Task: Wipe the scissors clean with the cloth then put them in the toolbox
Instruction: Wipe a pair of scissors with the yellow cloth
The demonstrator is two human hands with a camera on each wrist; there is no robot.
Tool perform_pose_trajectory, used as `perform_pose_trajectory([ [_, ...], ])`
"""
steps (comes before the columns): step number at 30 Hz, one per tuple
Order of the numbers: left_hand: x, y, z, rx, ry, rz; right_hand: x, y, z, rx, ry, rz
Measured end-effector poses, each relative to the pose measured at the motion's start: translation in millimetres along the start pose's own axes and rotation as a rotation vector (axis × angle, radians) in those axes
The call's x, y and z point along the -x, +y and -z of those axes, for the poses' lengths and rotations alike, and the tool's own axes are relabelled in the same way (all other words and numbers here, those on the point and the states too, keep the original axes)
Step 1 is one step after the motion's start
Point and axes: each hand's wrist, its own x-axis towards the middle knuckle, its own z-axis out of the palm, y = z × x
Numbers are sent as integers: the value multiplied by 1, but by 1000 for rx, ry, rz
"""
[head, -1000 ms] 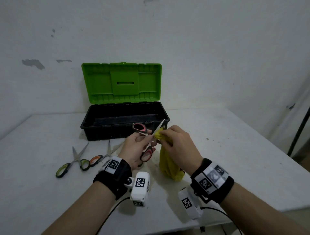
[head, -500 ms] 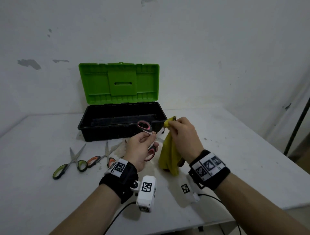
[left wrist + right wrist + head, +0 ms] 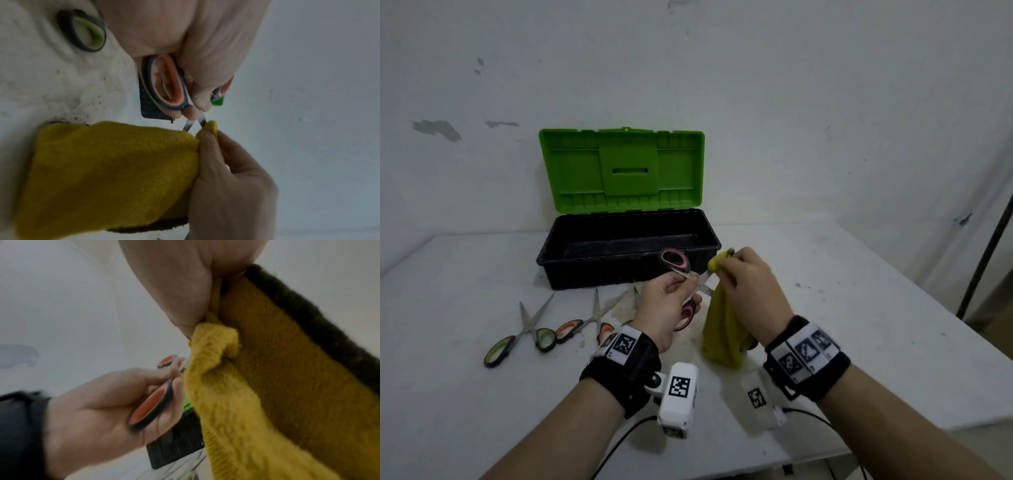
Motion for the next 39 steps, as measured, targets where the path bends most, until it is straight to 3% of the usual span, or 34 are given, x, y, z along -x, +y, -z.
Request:
perform_pose_trajectory([
  [4,0,0,3,-1,21,17,-19,17,14,-34,63,-172],
  [7,-1,2,4,16,30,6,-7,6,16,-43,55,-52],
  [11,0,2,-1,30,0,-14,13,-16,1,9,-61,93],
  [16,2,4,0,-26,-3,-32,1,-9,1,12,-24,35],
  [21,2,4,3,-30,2,-7,-22,9,16,-14,68,-172],
  [23,2,5,3,-14,12,2,-16,2,19,-21,74,-109],
  [27,3,4,0,-4,-7,-6,8,-25,5,0,-98,60],
  [36,4,3,-1,-8,57,19,-13,-5,12,22,-27,-113],
  [39,1,3,0,76,104,66,-7,-14,17,13,-54,-88],
])
